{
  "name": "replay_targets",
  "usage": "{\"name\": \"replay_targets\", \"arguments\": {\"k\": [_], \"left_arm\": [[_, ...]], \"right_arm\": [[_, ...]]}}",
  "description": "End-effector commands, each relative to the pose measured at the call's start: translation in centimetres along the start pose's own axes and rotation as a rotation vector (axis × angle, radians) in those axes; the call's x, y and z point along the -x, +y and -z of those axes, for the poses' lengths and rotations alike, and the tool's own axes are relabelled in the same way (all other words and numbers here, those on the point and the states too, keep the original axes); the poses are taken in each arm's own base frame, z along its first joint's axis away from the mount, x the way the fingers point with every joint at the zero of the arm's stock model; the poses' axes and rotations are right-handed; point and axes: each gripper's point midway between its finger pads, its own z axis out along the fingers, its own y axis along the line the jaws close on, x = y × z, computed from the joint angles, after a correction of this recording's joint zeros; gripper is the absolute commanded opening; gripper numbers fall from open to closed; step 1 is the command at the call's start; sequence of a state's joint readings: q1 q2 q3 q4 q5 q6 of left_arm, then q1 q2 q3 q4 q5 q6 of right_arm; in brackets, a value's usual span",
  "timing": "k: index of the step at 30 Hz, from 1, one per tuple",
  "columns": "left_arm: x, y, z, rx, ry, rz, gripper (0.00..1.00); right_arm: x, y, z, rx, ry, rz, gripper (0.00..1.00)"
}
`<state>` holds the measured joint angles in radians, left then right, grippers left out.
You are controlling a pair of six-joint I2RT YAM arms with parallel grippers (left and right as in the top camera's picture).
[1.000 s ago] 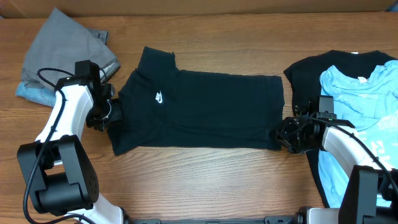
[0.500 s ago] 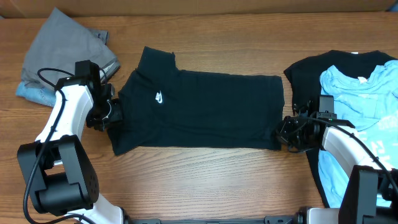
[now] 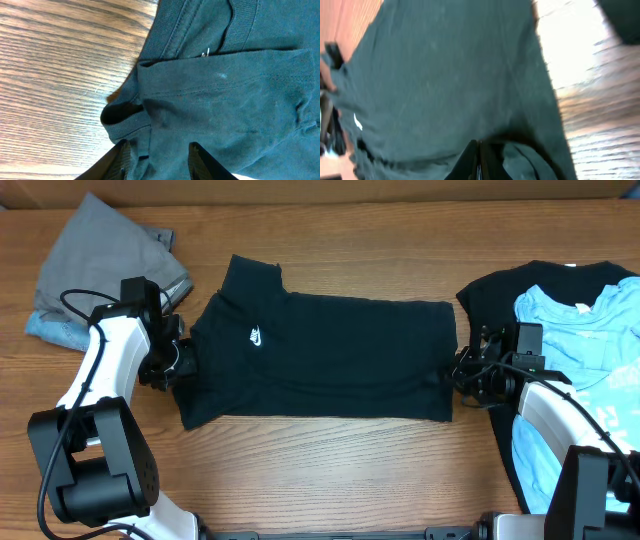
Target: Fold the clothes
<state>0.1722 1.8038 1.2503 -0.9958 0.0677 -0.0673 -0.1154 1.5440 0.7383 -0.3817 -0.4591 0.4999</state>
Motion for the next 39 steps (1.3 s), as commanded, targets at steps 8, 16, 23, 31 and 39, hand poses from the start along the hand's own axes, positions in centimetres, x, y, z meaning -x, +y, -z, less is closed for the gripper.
{"name": "replay_targets", "arguments": {"k": [8, 16, 23, 31, 39], "left_arm": [[0.8, 0.0, 0.5, -0.006, -0.025, -0.017, 0.41], [0.7, -0.1, 0.5, -0.013, -0.021, -0.017, 0.41], [1.7, -1.1, 5.4, -0.039, -0.051, -0.071, 0.44], [4.4, -7.1, 13.4, -0.278, -0.233, -0.182, 1.0], [-0.9, -3.4, 8.4, -0.11, 0.018, 0.01, 0.8]], "right_arm": [[2.8, -1.3, 0.4, -0.101, -0.132, -0.147, 0.04], [3.0, -1.2, 0.6, -0.104, -0.141, -0.156, 0.33], [4.5, 2.4, 3.7, -0.077, -0.134, 0.038, 0.47], [3.4, 5.1, 7.0, -0.076, -0.011, 0.071, 0.41], [-3.0, -0.1, 7.0, -0.266, 0.214, -0.057, 0.41]]}}
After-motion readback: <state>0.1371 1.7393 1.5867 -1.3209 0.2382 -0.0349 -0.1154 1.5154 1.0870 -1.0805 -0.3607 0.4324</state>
